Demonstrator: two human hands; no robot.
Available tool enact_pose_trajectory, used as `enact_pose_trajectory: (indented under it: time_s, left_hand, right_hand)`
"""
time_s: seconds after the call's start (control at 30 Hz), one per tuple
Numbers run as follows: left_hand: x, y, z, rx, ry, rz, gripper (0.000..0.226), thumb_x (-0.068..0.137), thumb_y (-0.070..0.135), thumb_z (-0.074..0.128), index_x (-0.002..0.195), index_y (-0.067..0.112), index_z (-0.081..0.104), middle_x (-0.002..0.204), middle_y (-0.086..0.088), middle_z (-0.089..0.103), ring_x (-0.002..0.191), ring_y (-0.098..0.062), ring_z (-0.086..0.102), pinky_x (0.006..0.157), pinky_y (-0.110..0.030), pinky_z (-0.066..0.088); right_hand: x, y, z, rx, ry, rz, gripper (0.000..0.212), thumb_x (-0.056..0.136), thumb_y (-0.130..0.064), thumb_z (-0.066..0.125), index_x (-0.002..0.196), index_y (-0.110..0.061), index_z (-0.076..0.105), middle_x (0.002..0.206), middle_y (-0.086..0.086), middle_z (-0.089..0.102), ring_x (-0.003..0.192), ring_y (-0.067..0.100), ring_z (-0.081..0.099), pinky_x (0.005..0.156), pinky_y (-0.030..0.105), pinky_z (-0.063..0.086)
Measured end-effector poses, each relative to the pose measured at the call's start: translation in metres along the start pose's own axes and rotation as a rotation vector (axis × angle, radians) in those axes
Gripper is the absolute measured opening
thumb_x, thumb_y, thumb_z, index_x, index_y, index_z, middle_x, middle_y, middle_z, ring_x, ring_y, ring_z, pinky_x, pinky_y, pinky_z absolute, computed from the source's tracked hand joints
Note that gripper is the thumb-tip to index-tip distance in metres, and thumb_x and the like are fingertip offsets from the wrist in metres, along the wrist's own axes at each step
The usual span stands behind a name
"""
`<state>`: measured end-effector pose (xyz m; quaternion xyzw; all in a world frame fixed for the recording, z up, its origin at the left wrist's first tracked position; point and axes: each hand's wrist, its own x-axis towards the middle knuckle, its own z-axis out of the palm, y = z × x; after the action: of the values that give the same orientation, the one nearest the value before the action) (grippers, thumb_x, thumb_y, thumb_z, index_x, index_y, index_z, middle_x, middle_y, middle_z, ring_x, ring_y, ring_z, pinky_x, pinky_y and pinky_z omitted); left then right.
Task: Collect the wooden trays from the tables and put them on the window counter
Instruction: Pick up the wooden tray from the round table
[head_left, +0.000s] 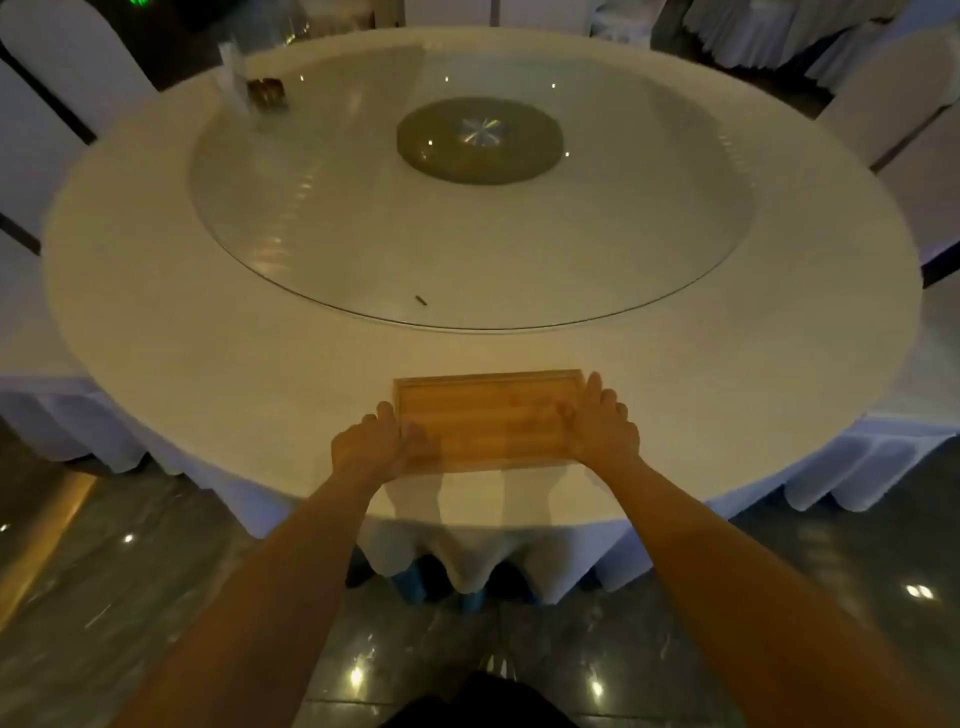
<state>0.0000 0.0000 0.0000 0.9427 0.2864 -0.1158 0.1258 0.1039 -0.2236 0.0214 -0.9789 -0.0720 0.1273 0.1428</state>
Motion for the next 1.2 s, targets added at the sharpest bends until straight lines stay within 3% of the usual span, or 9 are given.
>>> enact_pose_trajectory:
  time_s: [0.13, 0.37, 0.5, 0.73, 0.83, 0.93, 1.03, 1.13, 1.2]
  left_hand:
    - [0.022, 0.0, 0.011, 0.023, -0.056, -0.084, 0.053, 0.094, 0.051, 0.019, 0.116, 0.009, 0.042, 0.111, -0.015, 0.063, 0.099, -0.032, 0.062, 0.08, -0.038, 0.044]
    - [0.055, -0.011, 0.025, -0.005, -0.214, -0.104, 0.062, 0.093, 0.054, 0.012, 0.115, 0.009, 0.049, 0.109, -0.013, 0.064, 0.099, -0.03, 0.061, 0.079, -0.036, 0.043]
    - [0.061, -0.012, 0.029, -0.026, -0.201, -0.067, 0.062, 0.094, 0.052, 0.013, 0.11, 0.009, 0.054, 0.105, -0.011, 0.066, 0.095, -0.028, 0.062, 0.072, -0.032, 0.039]
    - [0.062, -0.012, 0.027, -0.051, -0.11, -0.027, 0.059, 0.095, 0.052, 0.017, 0.108, 0.009, 0.055, 0.098, -0.012, 0.067, 0.088, -0.028, 0.064, 0.069, -0.032, 0.043]
    - [0.074, -0.006, 0.019, -0.167, -0.062, 0.007, 0.056, 0.096, 0.049, 0.022, 0.106, 0.006, 0.056, 0.099, -0.015, 0.067, 0.087, -0.031, 0.061, 0.072, -0.033, 0.041]
    - [0.09, 0.006, 0.006, -0.347, -0.031, -0.005, 0.051, 0.097, 0.042, 0.025, 0.092, 0.004, 0.058, 0.095, -0.018, 0.065, 0.076, -0.023, 0.05, 0.071, -0.031, 0.036]
    - [0.103, 0.021, -0.005, -0.4, -0.023, 0.014, 0.047, 0.098, 0.036, 0.027, 0.084, 0.002, 0.057, 0.086, -0.012, 0.058, 0.078, -0.025, 0.05, 0.072, -0.031, 0.035]
    - [0.11, 0.042, -0.011, -0.428, -0.029, 0.092, 0.043, 0.098, 0.033, 0.03, 0.063, 0.012, 0.042, 0.07, -0.004, 0.051, 0.074, -0.025, 0.049, 0.067, -0.032, 0.035]
    - [0.111, 0.062, -0.016, -0.436, -0.027, 0.17, 0.041, 0.098, 0.031, 0.032, 0.06, 0.014, 0.034, 0.062, -0.003, 0.046, 0.07, -0.027, 0.049, 0.064, -0.032, 0.035]
  right_hand:
    - [0.024, 0.009, 0.01, -0.022, -0.07, 0.131, 0.051, 0.095, -0.045, 0.03, 0.13, -0.009, 0.034, 0.128, 0.014, 0.05, 0.114, 0.033, 0.051, 0.092, 0.043, 0.042]
    - [0.045, 0.015, 0.031, -0.083, -0.178, 0.255, 0.034, 0.093, -0.024, 0.034, 0.123, -0.007, 0.039, 0.126, 0.015, 0.051, 0.115, 0.034, 0.051, 0.091, 0.041, 0.043]
    - [0.051, 0.012, 0.036, -0.026, -0.18, 0.349, 0.039, 0.094, -0.026, 0.035, 0.127, -0.005, 0.039, 0.132, 0.016, 0.048, 0.12, 0.034, 0.046, 0.094, 0.043, 0.043]
    - [0.05, 0.012, 0.042, 0.131, -0.116, 0.411, 0.05, 0.097, -0.033, 0.034, 0.128, 0.006, 0.038, 0.134, 0.024, 0.045, 0.124, 0.037, 0.042, 0.1, 0.044, 0.038]
    - [0.043, 0.014, 0.04, 0.264, -0.082, 0.495, 0.05, 0.095, -0.034, 0.037, 0.126, 0.006, 0.038, 0.131, 0.024, 0.048, 0.12, 0.038, 0.046, 0.098, 0.044, 0.039]
    - [0.036, 0.014, 0.032, 0.447, -0.037, 0.576, 0.048, 0.095, -0.032, 0.039, 0.126, 0.005, 0.033, 0.124, 0.026, 0.054, 0.112, 0.041, 0.053, 0.092, 0.045, 0.042]
    - [0.026, 0.016, 0.023, 0.56, 0.039, 0.607, 0.045, 0.096, -0.031, 0.04, 0.124, 0.004, 0.032, 0.117, 0.027, 0.057, 0.106, 0.04, 0.057, 0.089, 0.045, 0.044]
    - [0.015, 0.025, 0.01, 0.591, 0.118, 0.656, 0.037, 0.096, -0.024, 0.037, 0.122, 0.002, 0.033, 0.116, 0.026, 0.057, 0.105, 0.04, 0.057, 0.09, 0.046, 0.044]
    - [0.009, 0.033, -0.002, 0.598, 0.18, 0.7, 0.036, 0.096, -0.021, 0.036, 0.124, 0.001, 0.032, 0.117, 0.026, 0.056, 0.107, 0.041, 0.055, 0.091, 0.046, 0.043]
